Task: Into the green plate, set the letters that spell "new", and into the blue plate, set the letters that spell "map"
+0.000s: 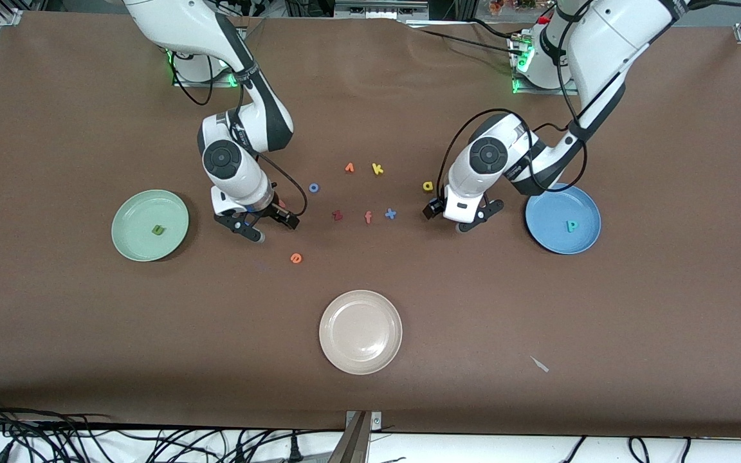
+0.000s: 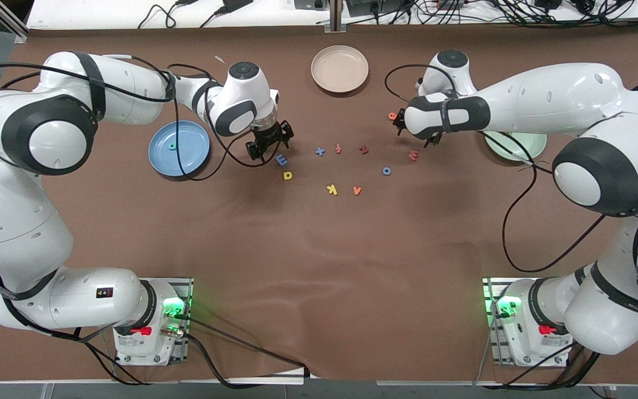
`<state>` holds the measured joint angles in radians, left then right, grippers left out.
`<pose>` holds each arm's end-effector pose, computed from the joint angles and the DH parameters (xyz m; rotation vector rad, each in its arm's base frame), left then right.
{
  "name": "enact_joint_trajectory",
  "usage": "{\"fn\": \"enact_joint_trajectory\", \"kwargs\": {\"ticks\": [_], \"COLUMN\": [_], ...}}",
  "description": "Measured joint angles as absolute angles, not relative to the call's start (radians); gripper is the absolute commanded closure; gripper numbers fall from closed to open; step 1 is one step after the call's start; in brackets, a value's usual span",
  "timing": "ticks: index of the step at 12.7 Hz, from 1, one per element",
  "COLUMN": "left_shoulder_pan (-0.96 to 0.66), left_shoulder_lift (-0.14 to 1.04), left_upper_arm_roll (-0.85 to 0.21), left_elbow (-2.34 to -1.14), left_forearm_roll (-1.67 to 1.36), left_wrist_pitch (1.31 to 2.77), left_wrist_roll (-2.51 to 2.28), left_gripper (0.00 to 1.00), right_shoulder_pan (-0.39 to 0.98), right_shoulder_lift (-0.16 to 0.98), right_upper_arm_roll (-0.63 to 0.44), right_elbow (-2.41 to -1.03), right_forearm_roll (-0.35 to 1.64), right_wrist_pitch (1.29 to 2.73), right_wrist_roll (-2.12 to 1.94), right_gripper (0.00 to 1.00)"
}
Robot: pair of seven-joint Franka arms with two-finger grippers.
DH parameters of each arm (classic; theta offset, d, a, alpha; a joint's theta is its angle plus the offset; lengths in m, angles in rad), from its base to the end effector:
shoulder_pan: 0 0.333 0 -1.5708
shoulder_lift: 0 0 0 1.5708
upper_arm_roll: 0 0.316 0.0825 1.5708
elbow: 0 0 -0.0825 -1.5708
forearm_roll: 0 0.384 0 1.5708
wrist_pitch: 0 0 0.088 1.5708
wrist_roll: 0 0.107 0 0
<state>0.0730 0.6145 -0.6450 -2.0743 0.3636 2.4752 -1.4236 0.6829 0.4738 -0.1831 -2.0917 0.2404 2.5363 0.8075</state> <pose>0.4833 -0.3159 0.1788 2.9435 0.9624 -0.2304 0.5118 0.2763 0.1944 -3.0168 0.7507 0.0665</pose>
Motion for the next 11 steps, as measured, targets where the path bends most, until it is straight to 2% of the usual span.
{"fn": "enact_joint_trajectory", "kwargs": {"ticks": [2, 4, 7, 8, 11], "left_shoulder_pan": [0.073, 0.067, 0.05, 0.046, 0.039], "left_shoulder_lift": [0.64, 0.648, 0.65, 0.65, 0.65], "left_upper_arm_roll": [-0.643, -0.644, -0.645, -0.645, -0.645], "left_elbow": [-2.066, -2.064, -2.06, -2.06, -2.059], "left_forearm_roll": [0.373, 0.373, 0.373, 0.373, 0.373], "left_wrist_pitch": [2.475, 2.475, 2.477, 2.477, 2.477], "left_wrist_roll": [-1.442, -1.446, -1.457, -1.462, -1.467], "left_gripper": [0.19, 0.3, 0.36, 0.41, 0.65], "right_shoulder_pan": [0.683, 0.683, 0.683, 0.683, 0.683], "right_shoulder_lift": [0.474, 0.474, 0.474, 0.474, 0.476], "right_upper_arm_roll": [-0.18, -0.18, -0.179, -0.179, -0.173], "right_elbow": [-2.101, -2.104, -2.111, -2.115, -2.13], "right_forearm_roll": [0.24, 0.24, 0.241, 0.241, 0.247], "right_wrist_pitch": [2.536, 2.536, 2.534, 2.534, 2.534], "right_wrist_roll": [0.809, 0.809, 0.809, 0.809, 0.809], "right_gripper": [0.3, 0.39, 0.42, 0.42, 0.43]}}
